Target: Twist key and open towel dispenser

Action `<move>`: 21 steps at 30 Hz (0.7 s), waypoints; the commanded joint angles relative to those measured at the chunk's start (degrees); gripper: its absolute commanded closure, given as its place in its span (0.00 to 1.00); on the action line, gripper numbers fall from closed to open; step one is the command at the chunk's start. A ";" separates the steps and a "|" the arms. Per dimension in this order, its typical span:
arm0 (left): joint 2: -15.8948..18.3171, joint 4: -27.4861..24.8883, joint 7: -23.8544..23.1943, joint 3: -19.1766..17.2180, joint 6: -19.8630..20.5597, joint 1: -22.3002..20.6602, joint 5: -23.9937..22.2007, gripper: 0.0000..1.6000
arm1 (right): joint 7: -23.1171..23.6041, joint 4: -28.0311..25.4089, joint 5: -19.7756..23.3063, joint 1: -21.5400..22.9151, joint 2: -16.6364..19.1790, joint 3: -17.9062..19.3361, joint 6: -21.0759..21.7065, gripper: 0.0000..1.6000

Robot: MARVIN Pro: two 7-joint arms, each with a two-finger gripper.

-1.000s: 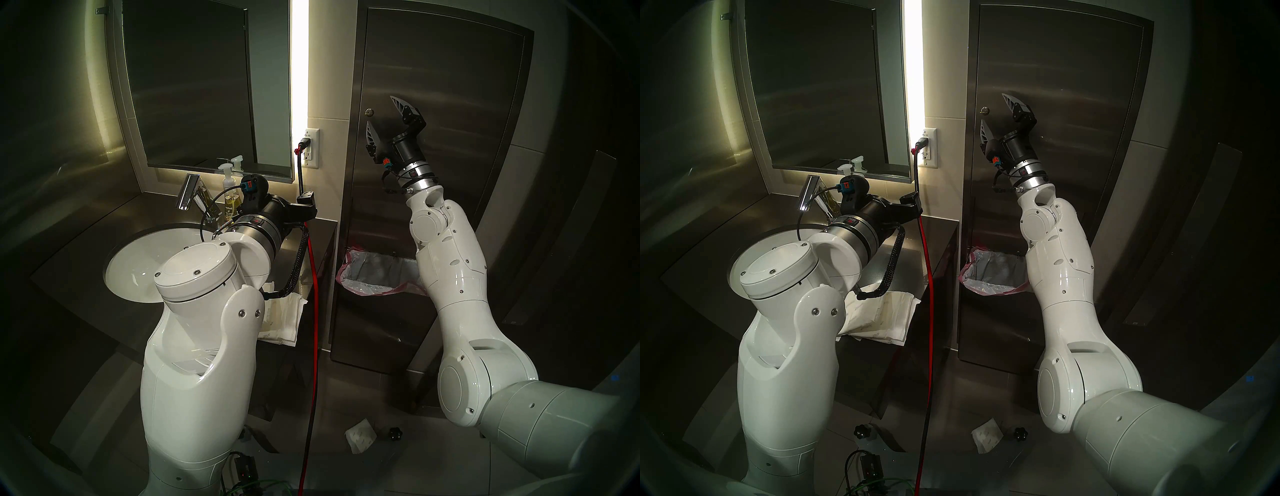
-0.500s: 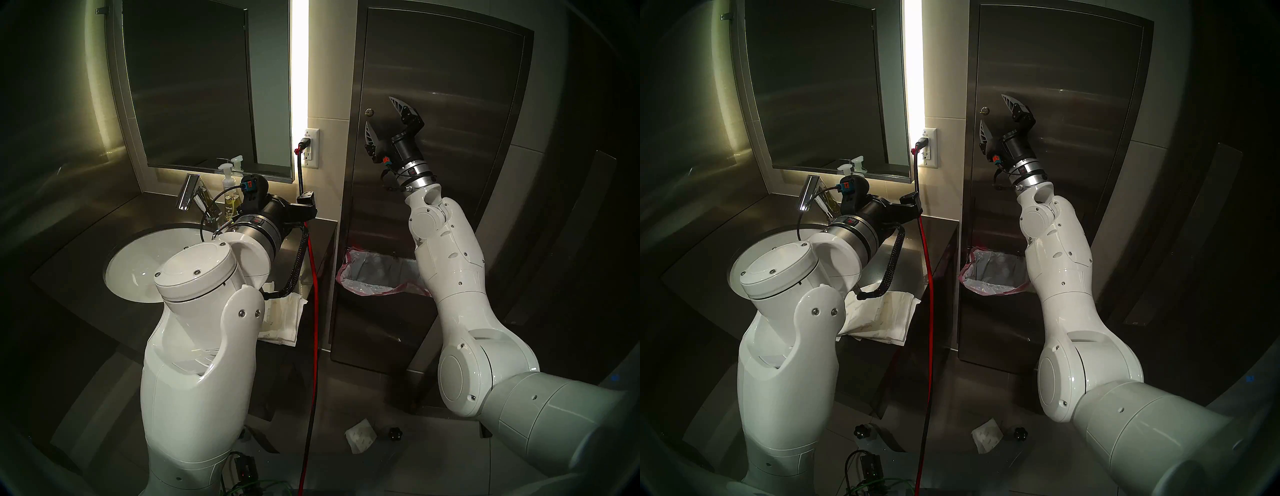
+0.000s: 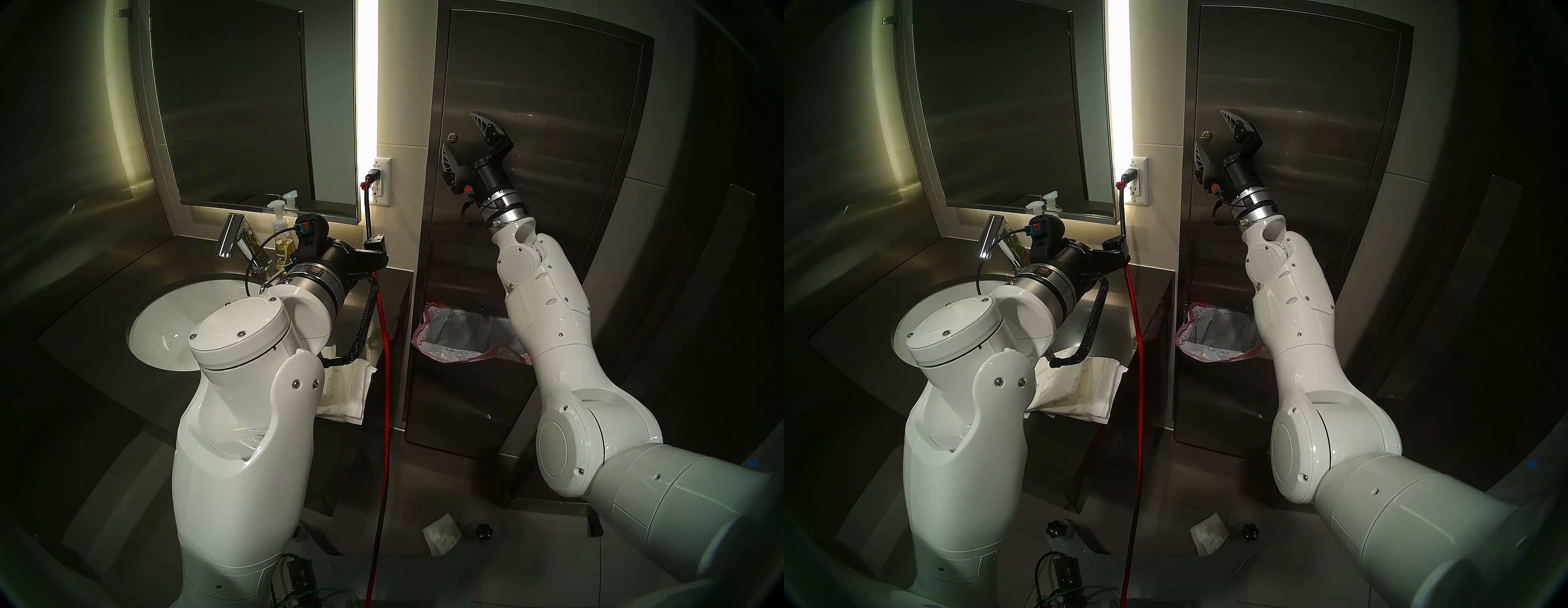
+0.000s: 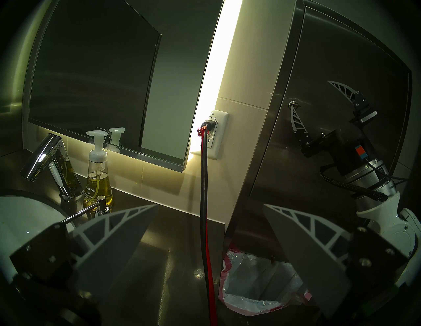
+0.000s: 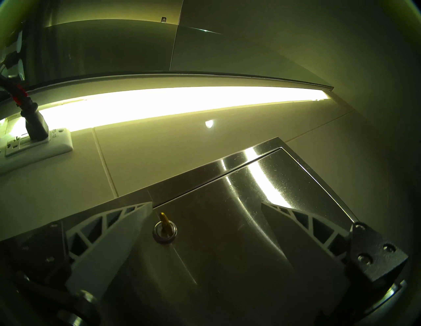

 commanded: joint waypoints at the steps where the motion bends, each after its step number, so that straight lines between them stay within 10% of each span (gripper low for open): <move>1: 0.08 -0.49 0.05 -0.13 -0.08 -0.52 -0.02 0.00 | -1.08 0.62 0.03 2.37 0.46 0.66 0.36 0.11; 12: 0.05 -0.50 0.04 -0.14 -0.07 -0.51 0.01 0.00 | -1.80 3.65 -0.15 3.47 1.23 1.64 -0.23 0.08; 21: 0.05 -0.49 0.03 -0.14 -0.08 -0.51 0.01 0.00 | -2.07 5.79 -0.34 5.01 1.00 1.41 -1.15 0.35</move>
